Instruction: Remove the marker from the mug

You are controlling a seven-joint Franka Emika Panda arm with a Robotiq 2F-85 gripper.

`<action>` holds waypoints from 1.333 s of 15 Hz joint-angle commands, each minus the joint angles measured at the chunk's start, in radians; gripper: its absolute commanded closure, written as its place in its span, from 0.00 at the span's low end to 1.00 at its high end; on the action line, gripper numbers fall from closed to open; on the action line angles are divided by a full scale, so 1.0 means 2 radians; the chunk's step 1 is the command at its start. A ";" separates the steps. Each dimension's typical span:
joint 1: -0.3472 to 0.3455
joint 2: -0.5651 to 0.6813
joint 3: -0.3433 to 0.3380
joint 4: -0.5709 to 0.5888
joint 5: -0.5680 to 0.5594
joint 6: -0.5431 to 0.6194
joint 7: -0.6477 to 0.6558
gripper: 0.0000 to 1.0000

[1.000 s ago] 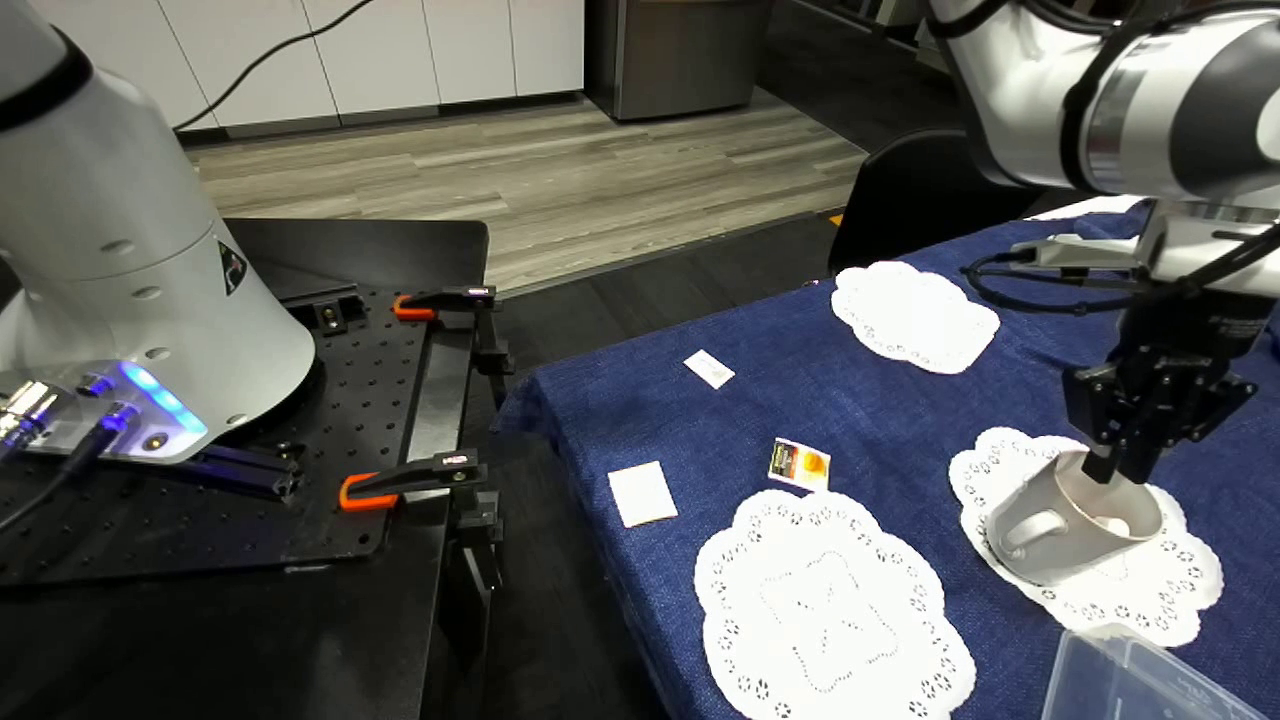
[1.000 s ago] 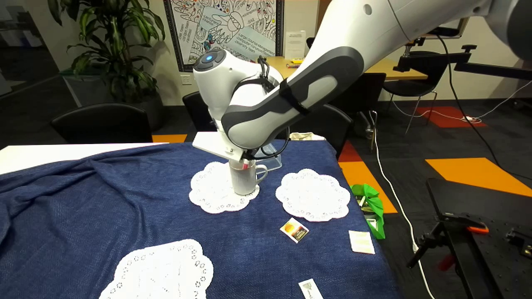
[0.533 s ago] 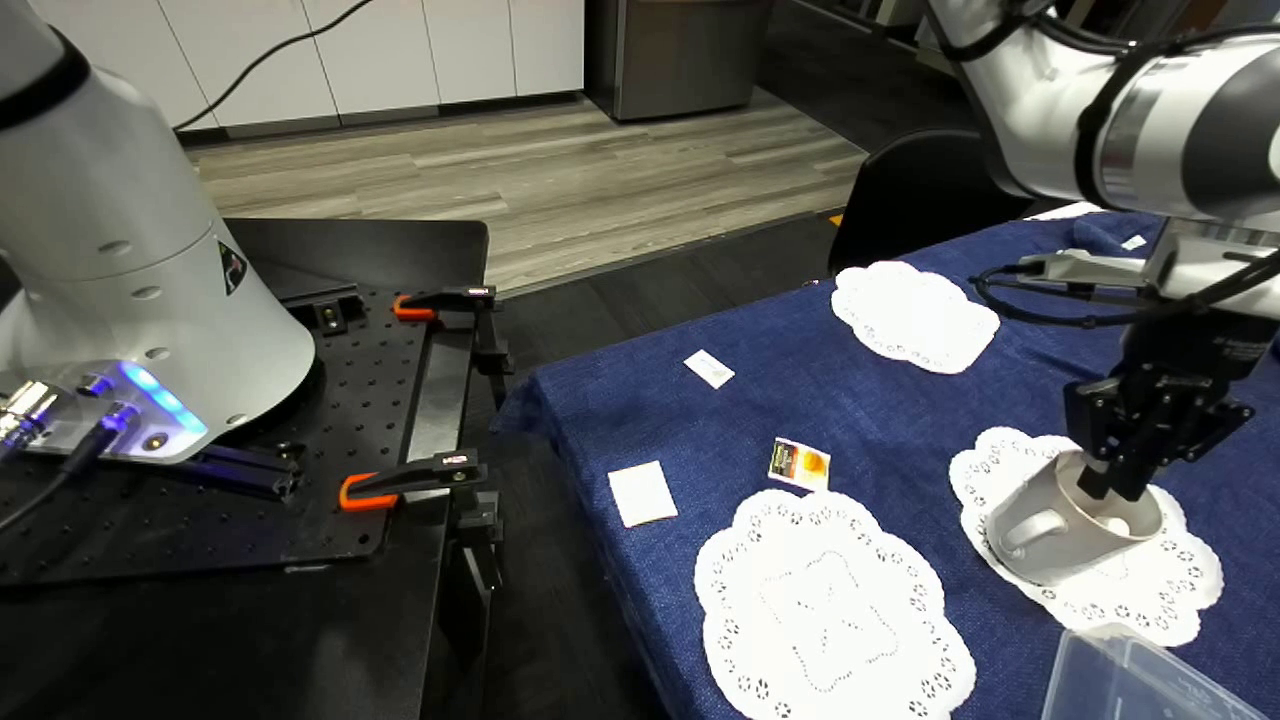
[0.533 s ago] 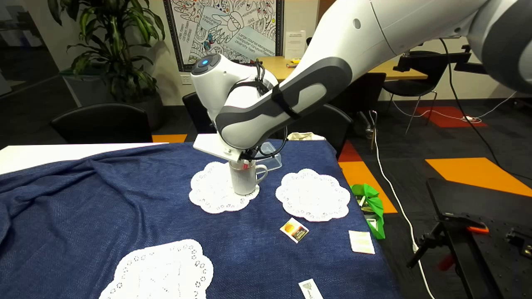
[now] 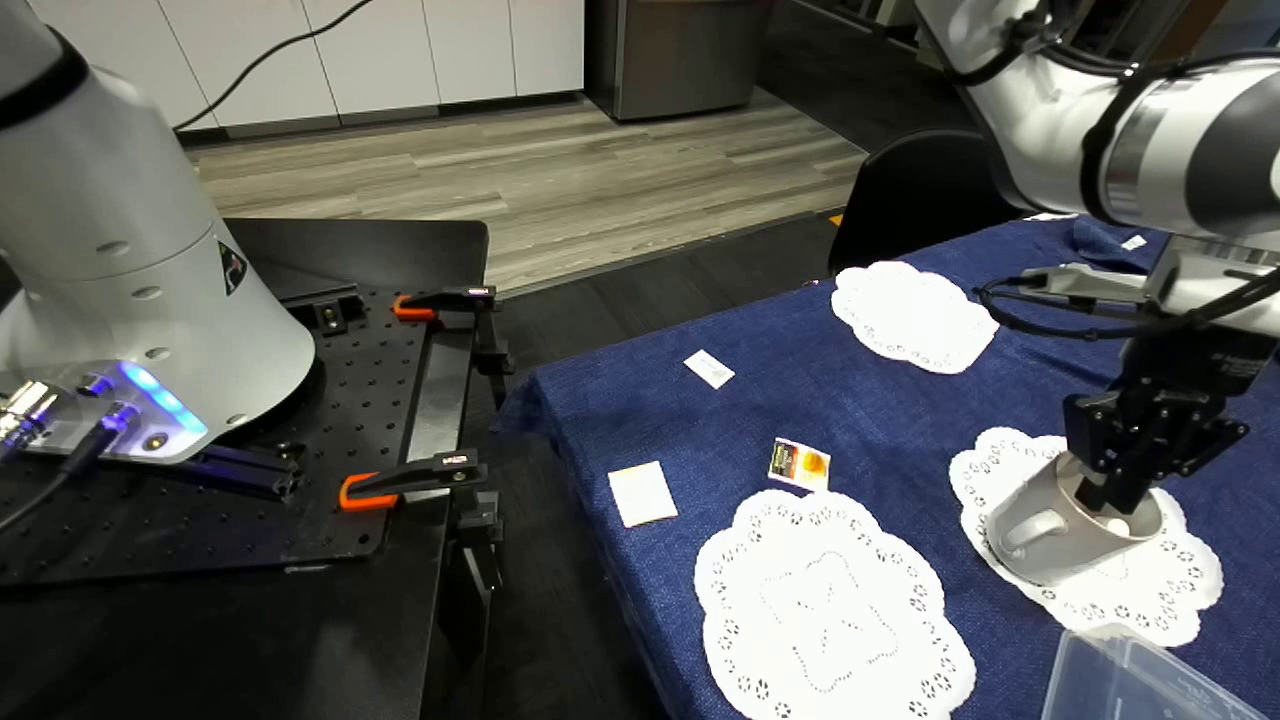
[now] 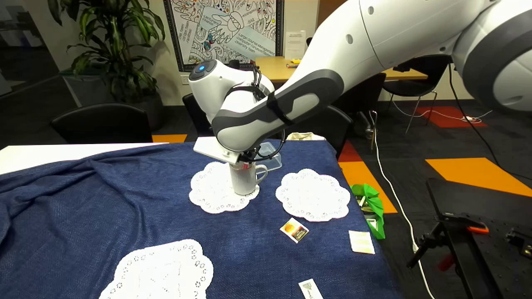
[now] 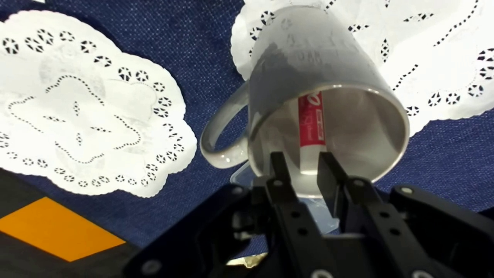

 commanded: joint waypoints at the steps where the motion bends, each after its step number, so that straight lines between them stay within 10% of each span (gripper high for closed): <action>1: -0.008 0.022 0.005 0.044 0.014 -0.024 -0.023 0.72; 16: -0.009 0.072 0.003 0.118 0.011 -0.059 -0.025 0.52; 20: -0.011 0.089 0.002 0.145 0.010 -0.079 -0.024 0.60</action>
